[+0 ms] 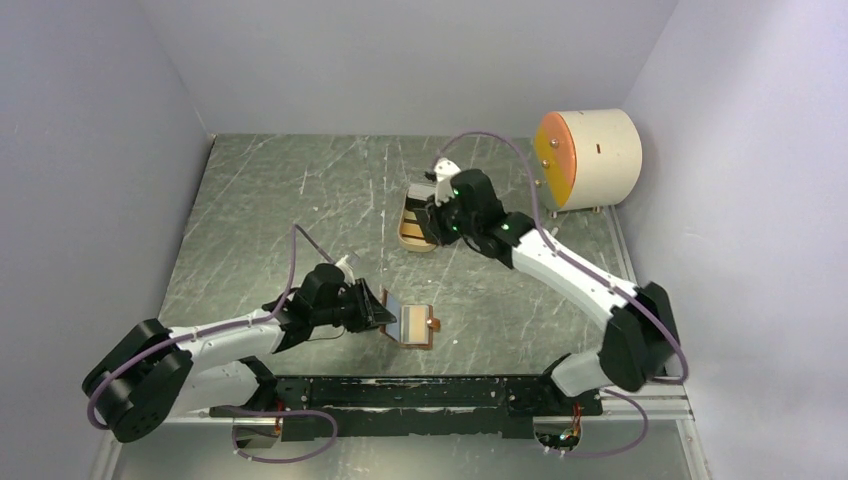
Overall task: Put the credit cards into the card holder
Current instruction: Insert the credit card into the card holder.
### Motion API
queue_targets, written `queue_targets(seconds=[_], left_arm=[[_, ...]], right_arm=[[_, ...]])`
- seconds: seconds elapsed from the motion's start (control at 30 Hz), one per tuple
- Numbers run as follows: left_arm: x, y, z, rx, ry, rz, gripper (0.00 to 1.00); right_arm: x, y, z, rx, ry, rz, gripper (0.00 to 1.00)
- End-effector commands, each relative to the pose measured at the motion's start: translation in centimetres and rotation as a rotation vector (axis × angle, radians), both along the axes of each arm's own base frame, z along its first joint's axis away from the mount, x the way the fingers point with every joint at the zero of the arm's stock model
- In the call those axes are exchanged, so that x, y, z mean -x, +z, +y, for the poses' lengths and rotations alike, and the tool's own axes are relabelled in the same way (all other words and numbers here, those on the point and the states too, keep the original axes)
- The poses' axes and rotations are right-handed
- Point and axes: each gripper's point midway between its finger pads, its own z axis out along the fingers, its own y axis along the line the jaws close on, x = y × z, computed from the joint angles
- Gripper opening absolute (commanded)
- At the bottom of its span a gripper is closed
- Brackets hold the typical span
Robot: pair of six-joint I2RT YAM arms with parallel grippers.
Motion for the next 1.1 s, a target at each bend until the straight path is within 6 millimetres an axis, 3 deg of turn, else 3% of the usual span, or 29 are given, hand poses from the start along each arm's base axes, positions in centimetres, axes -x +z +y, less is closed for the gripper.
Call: queue_targets(seconds=[0.0, 0.13, 0.43, 0.83, 1.07], left_arm=[[-0.6, 1.2, -0.9, 0.1, 0.01, -0.035, 0.33], [-0.1, 0.1, -0.4, 0.058, 0.004, -0.013, 0.37], [0.2, -1.1, 2.0, -0.043, 0.066, -0.011, 0.38], [0.7, -3.0, 4.0, -0.119, 0.114, 0.001, 0.33], [0.9, -3.7, 4.3, -0.134, 0.115, 0.01, 0.22]], right_arm=[[4.0, 1.3, 0.9, -0.282, -0.072, 0.148, 0.0], [7.9, -0.6, 0.6, -0.399, -0.093, 0.251, 0.0], [13.2, -4.2, 2.0, -0.651, -0.124, 0.445, 0.0], [14.6, -8.6, 2.9, -0.734, -0.177, 0.57, 0.0], [14.8, -10.5, 3.6, -0.745, -0.189, 0.626, 0.0]])
